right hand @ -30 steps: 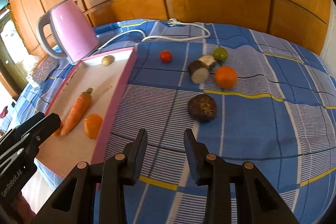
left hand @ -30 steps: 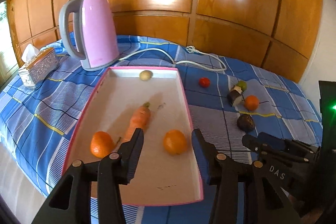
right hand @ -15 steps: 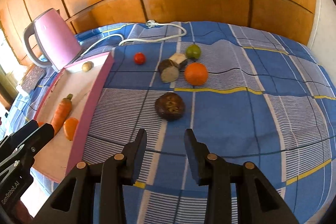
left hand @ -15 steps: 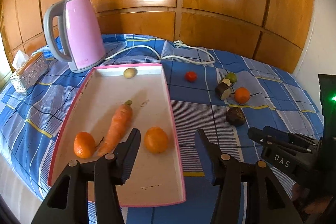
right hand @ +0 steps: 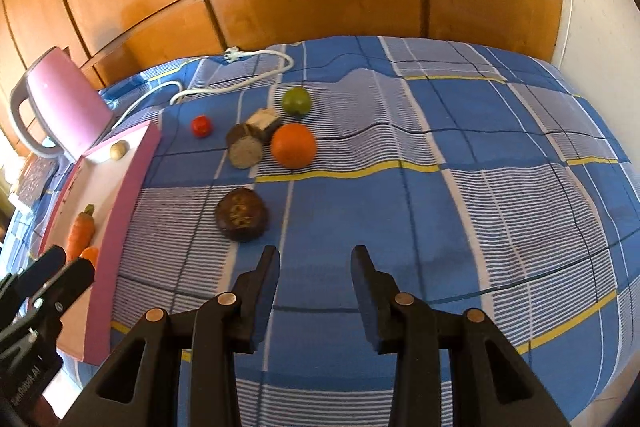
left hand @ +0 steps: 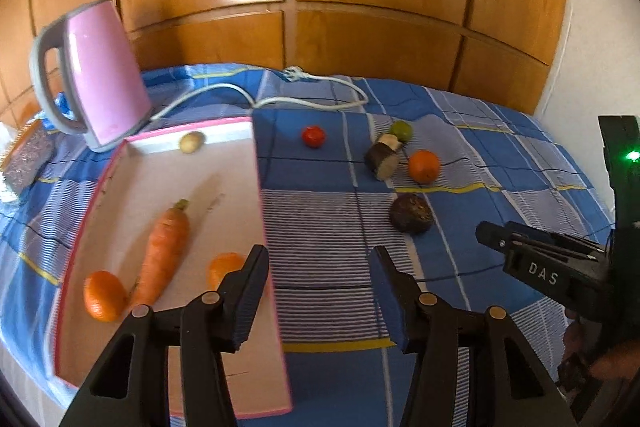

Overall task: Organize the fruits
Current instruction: 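Withdraw both tools from the tray toward the dark round fruit, then approach the dark fruit with the left tool while the right tool grasps an orange, then close the left tool on the dark round fruit while the right tool holds the orange, then carry the dark fruit and orange over the tray and open both tools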

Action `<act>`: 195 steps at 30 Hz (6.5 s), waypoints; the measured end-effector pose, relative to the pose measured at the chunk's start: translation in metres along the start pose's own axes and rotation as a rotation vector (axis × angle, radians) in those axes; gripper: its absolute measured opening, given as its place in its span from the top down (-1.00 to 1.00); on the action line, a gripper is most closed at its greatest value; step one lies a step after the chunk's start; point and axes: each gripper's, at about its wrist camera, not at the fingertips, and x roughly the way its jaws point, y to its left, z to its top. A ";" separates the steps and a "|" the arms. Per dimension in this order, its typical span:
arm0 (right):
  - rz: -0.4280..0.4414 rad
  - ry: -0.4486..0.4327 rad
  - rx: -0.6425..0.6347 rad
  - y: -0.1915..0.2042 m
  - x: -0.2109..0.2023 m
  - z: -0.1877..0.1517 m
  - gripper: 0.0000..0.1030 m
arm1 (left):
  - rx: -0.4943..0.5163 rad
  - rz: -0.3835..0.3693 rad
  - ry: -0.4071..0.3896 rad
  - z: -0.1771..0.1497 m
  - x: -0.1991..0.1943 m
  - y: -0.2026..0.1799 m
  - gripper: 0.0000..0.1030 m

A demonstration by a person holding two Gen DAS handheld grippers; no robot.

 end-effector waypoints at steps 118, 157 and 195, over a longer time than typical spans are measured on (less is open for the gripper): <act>0.092 0.009 0.000 -0.028 0.097 0.082 0.29 | -0.124 -0.157 0.087 0.032 0.125 -0.045 0.21; 0.134 0.057 -0.054 0.001 0.022 -0.004 0.30 | -0.119 -0.019 -0.010 0.016 0.004 0.001 0.21; 0.418 0.087 -0.367 0.160 -0.006 -0.008 0.30 | -0.379 0.214 -0.065 0.000 -0.029 0.156 0.21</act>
